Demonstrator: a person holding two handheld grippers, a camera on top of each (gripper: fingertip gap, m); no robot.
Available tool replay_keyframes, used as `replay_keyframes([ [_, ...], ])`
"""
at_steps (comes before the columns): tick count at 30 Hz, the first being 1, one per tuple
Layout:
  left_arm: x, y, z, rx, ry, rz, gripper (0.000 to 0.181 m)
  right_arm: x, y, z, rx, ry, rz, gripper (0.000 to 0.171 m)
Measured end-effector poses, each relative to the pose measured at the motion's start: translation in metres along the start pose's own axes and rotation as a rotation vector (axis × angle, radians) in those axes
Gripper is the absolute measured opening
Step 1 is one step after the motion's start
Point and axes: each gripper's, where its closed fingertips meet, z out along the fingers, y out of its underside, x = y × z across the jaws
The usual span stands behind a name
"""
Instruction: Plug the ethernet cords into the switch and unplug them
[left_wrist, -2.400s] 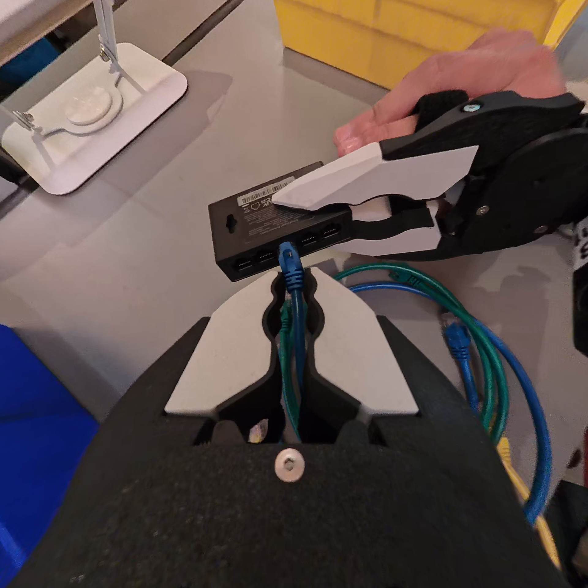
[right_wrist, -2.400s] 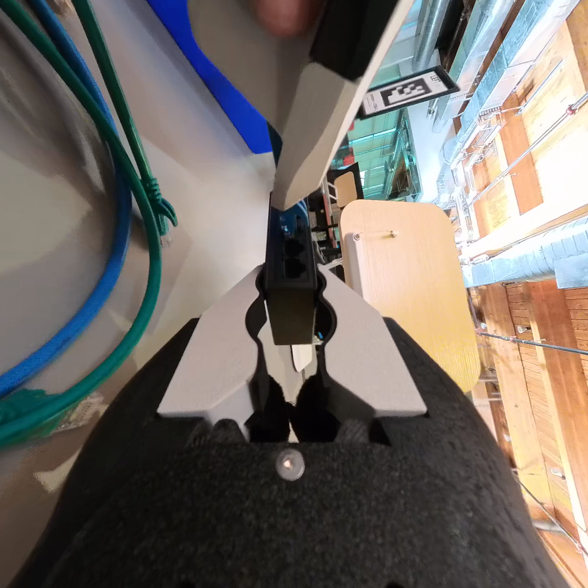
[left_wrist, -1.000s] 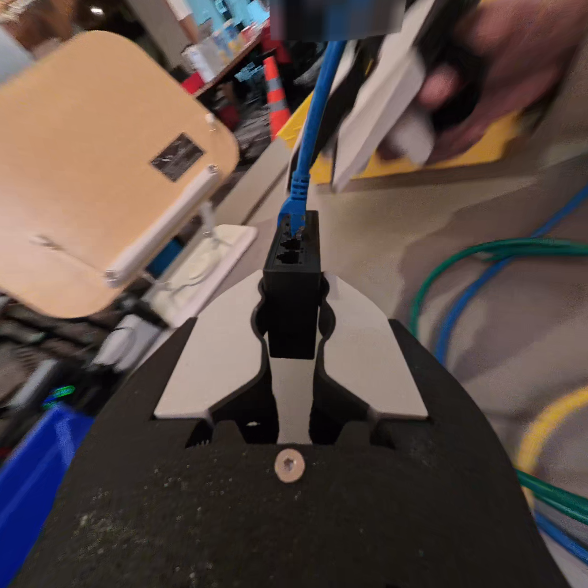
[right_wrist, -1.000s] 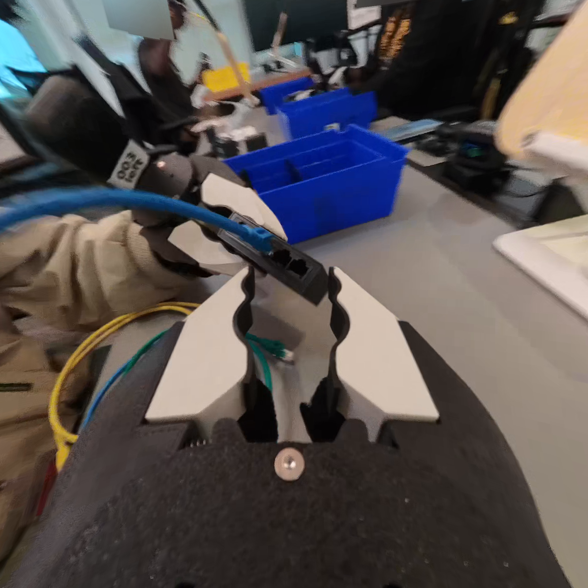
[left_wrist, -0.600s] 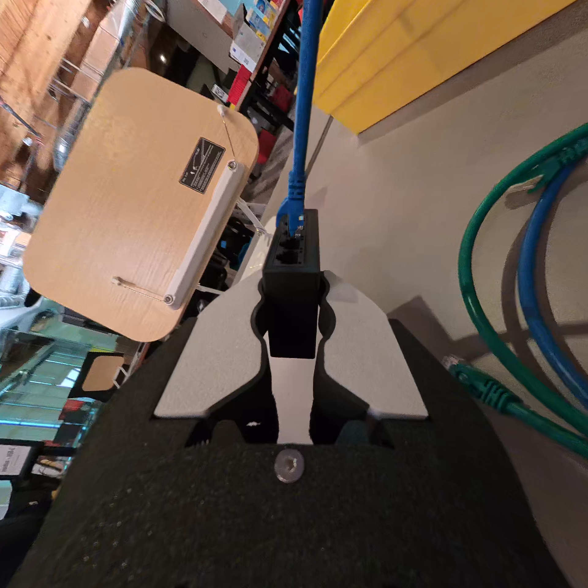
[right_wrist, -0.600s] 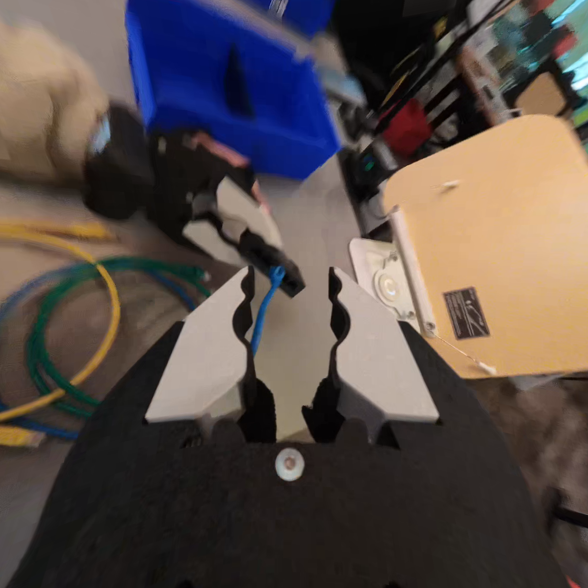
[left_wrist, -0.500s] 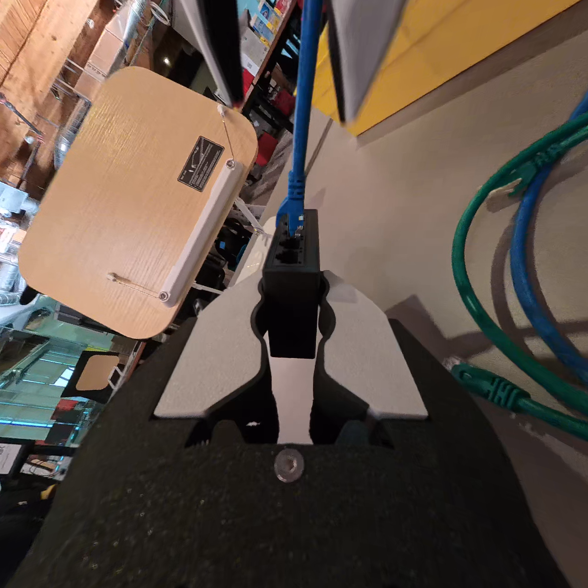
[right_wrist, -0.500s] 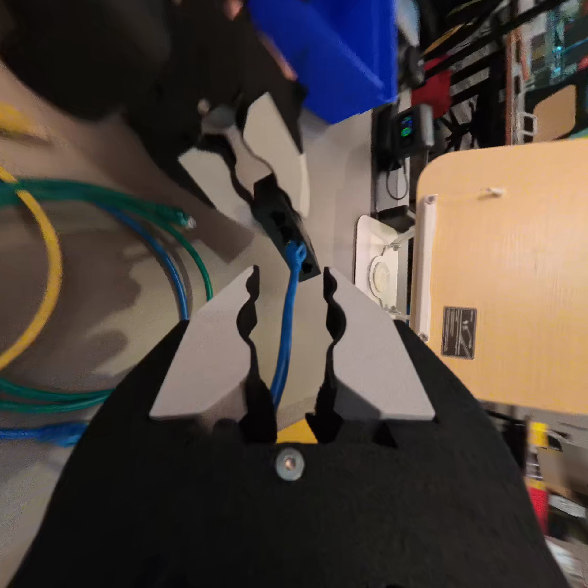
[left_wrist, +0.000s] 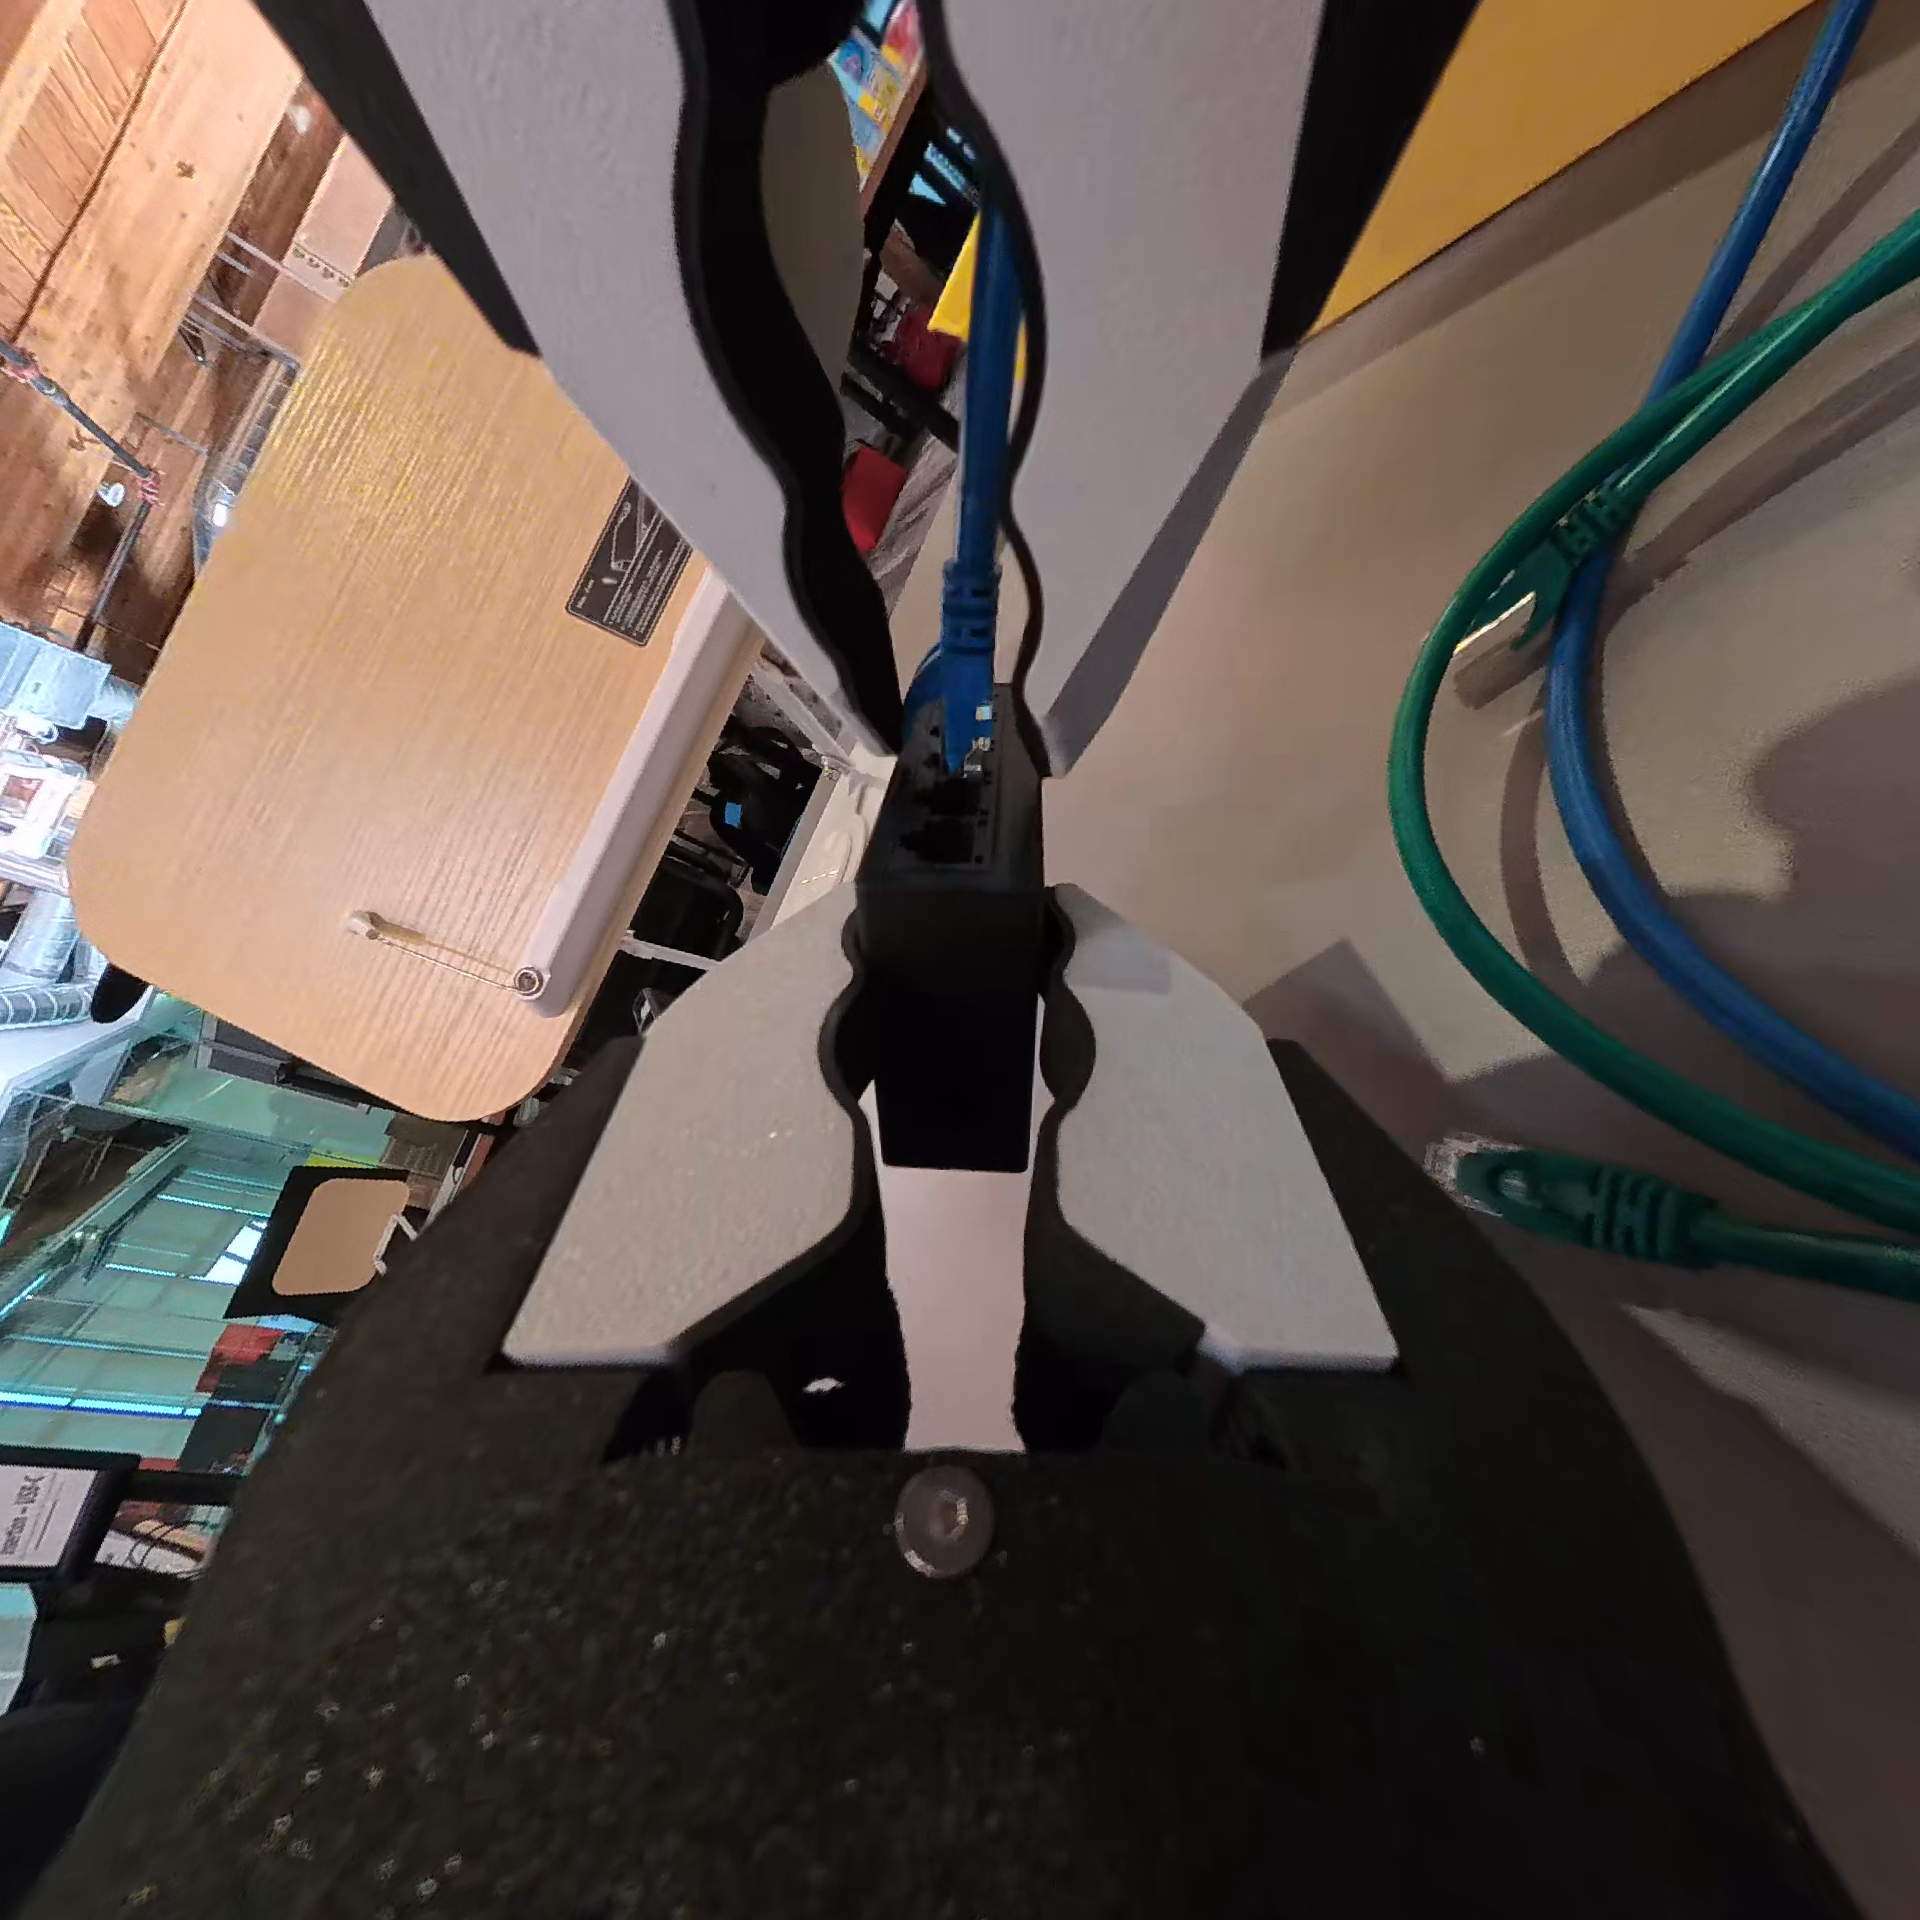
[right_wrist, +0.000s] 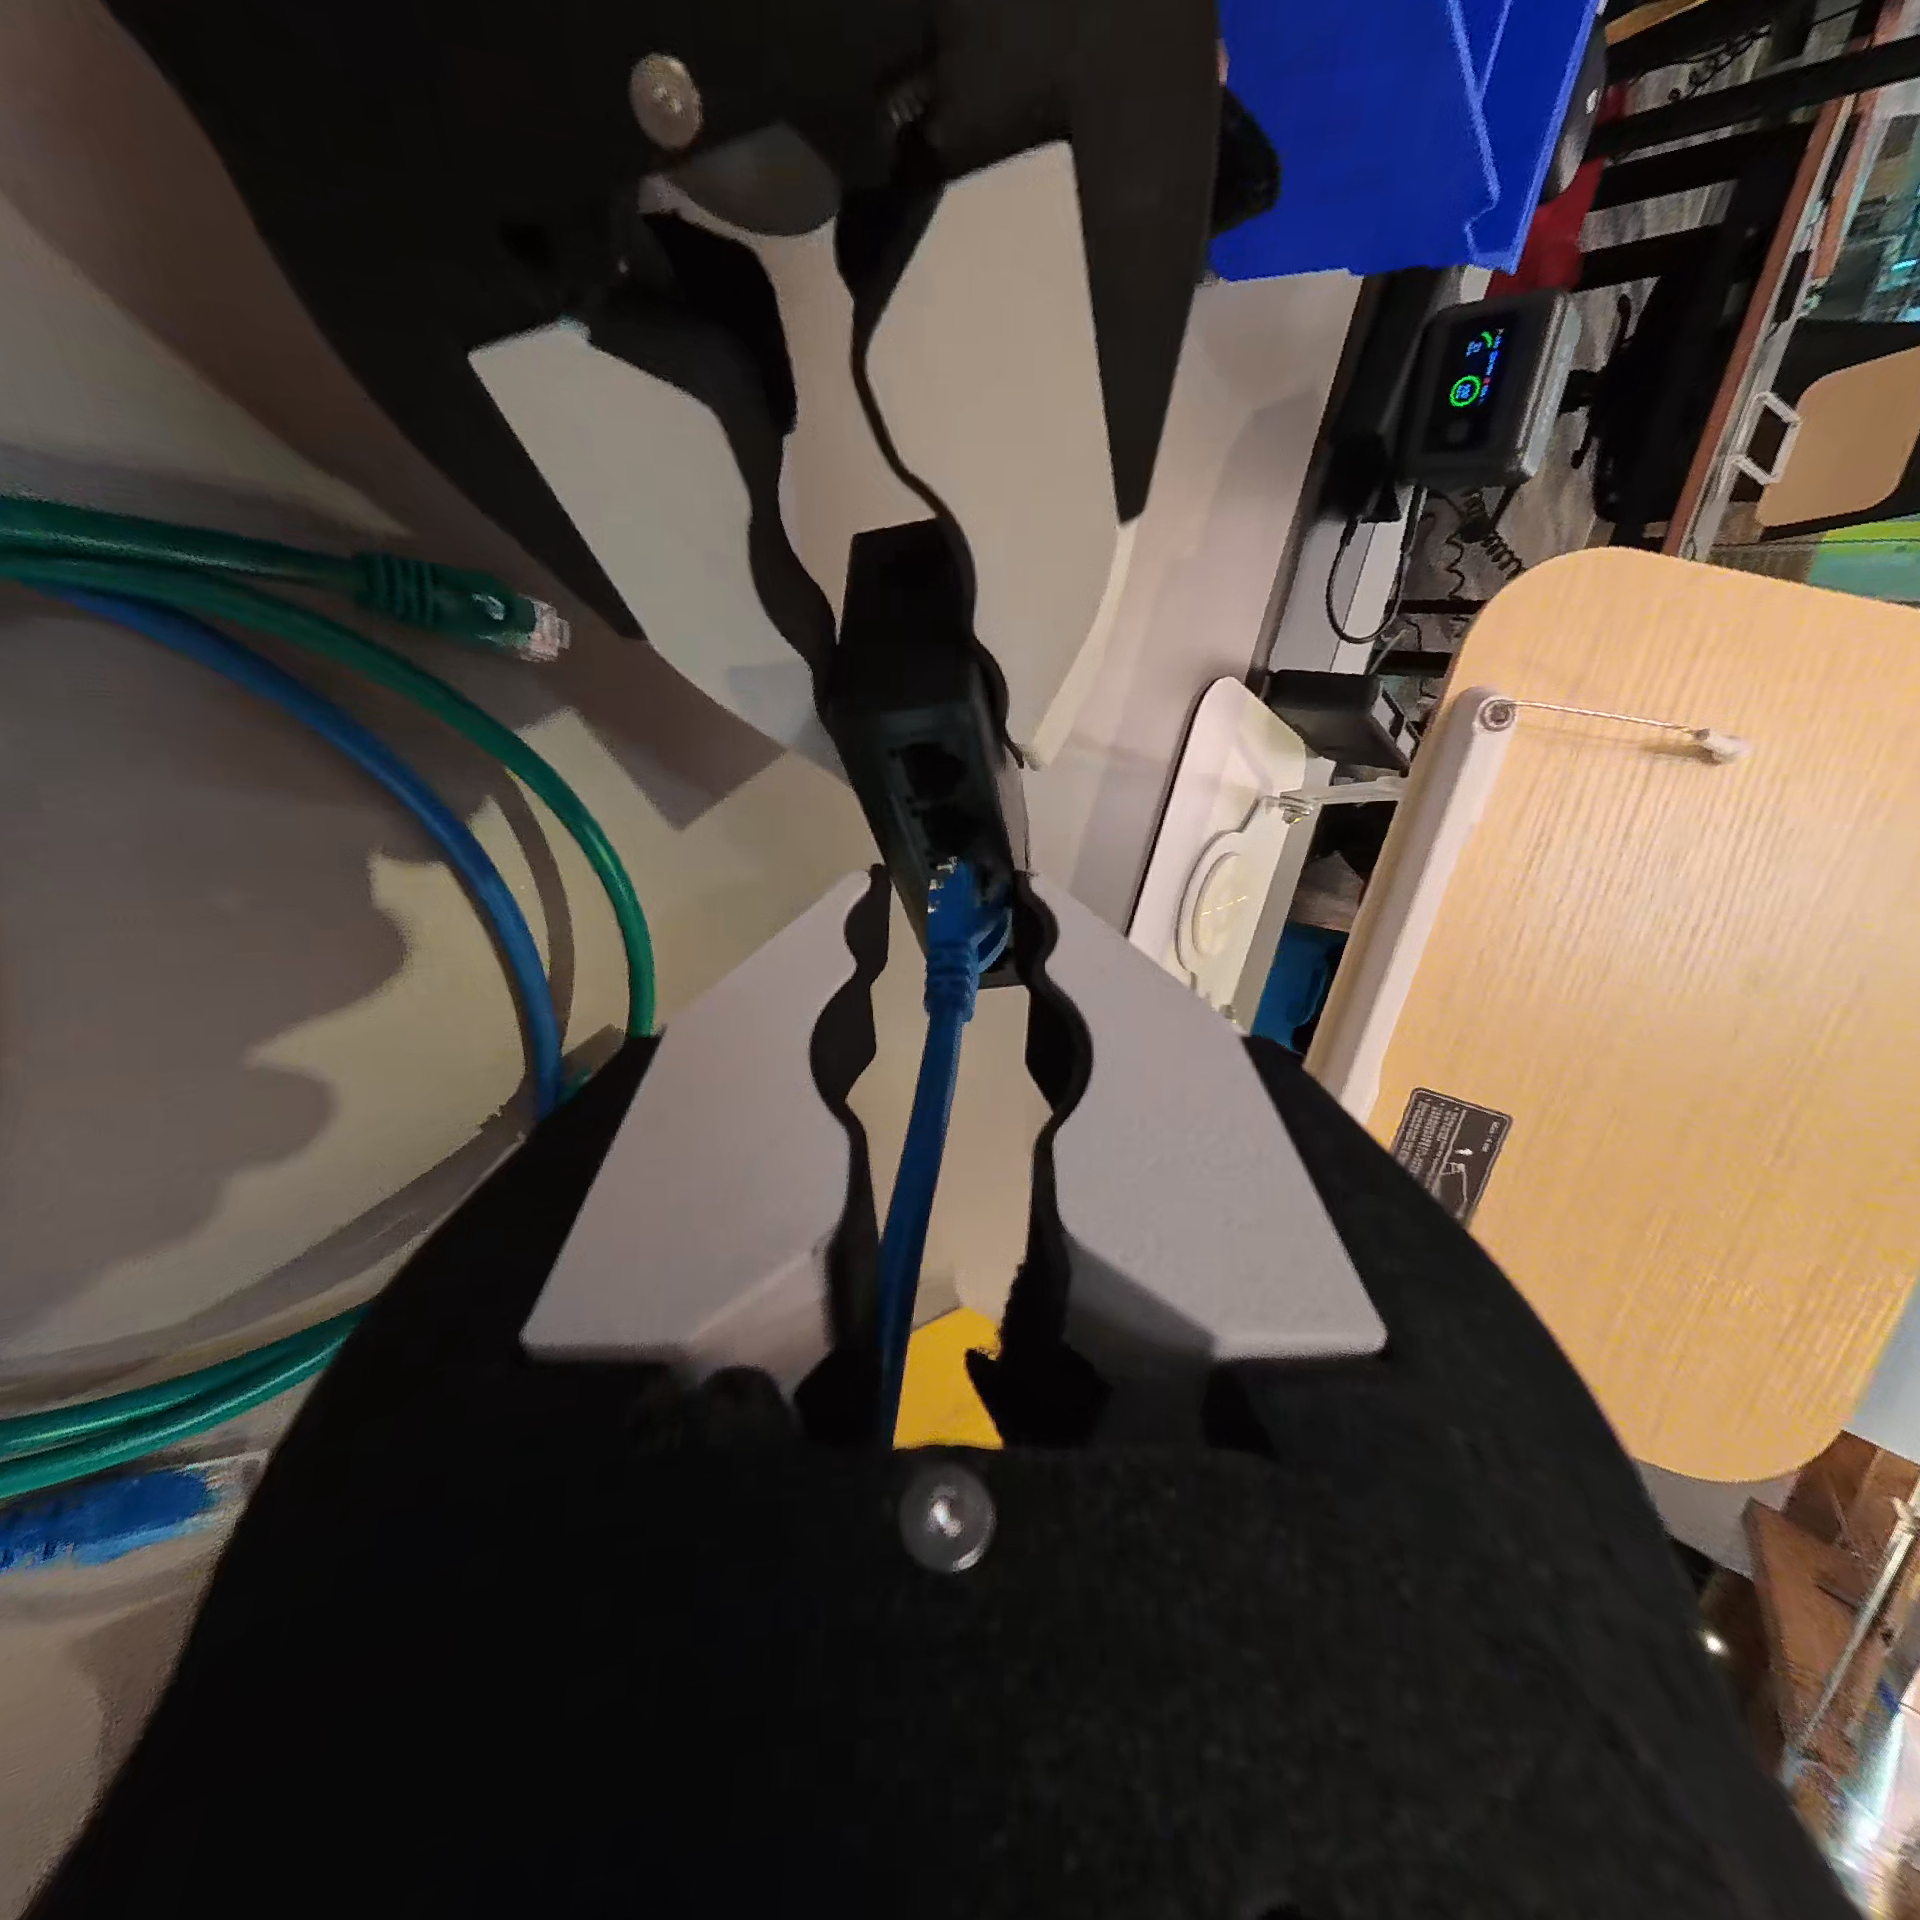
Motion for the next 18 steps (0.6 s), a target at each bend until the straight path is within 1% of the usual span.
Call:
replay_keyframes([
  [2,0.002,-0.001,0.0,0.0,0.001,0.009,0.028,-0.001,0.001,-0.001,-0.009,0.014,-0.022,0.021],
  [3,0.003,-0.001,0.0,0.0,0.003,0.009,0.028,0.0,0.001,-0.002,-0.011,0.031,-0.038,0.015],
  [7,0.003,0.0,0.003,0.008,-0.007,-0.015,0.028,0.001,0.002,0.001,-0.029,0.052,-0.052,0.013],
  [9,0.0,-0.002,0.006,0.036,-0.036,0.011,0.032,0.004,0.001,0.001,-0.022,0.062,-0.052,0.013],
  [10,-0.002,-0.004,0.008,0.045,-0.059,0.027,0.037,0.003,-0.003,0.0,0.007,0.056,-0.044,0.013],
  [11,-0.002,-0.005,0.011,0.045,-0.065,0.031,0.039,0.0,-0.01,-0.001,0.049,0.046,-0.037,0.013],
  [12,-0.001,-0.006,0.013,0.041,-0.067,0.025,0.039,-0.002,-0.013,-0.001,0.061,0.041,-0.038,0.012],
  [14,0.003,-0.004,0.014,0.026,-0.043,0.013,0.03,-0.003,-0.011,0.002,0.035,0.061,-0.088,0.013],
  [16,0.005,-0.001,0.015,0.004,-0.022,-0.003,0.03,-0.003,-0.011,0.004,0.049,0.089,-0.097,0.013],
  [18,0.008,0.002,0.016,-0.013,-0.002,0.004,0.03,-0.005,-0.009,0.007,0.059,0.077,-0.078,0.013],
])
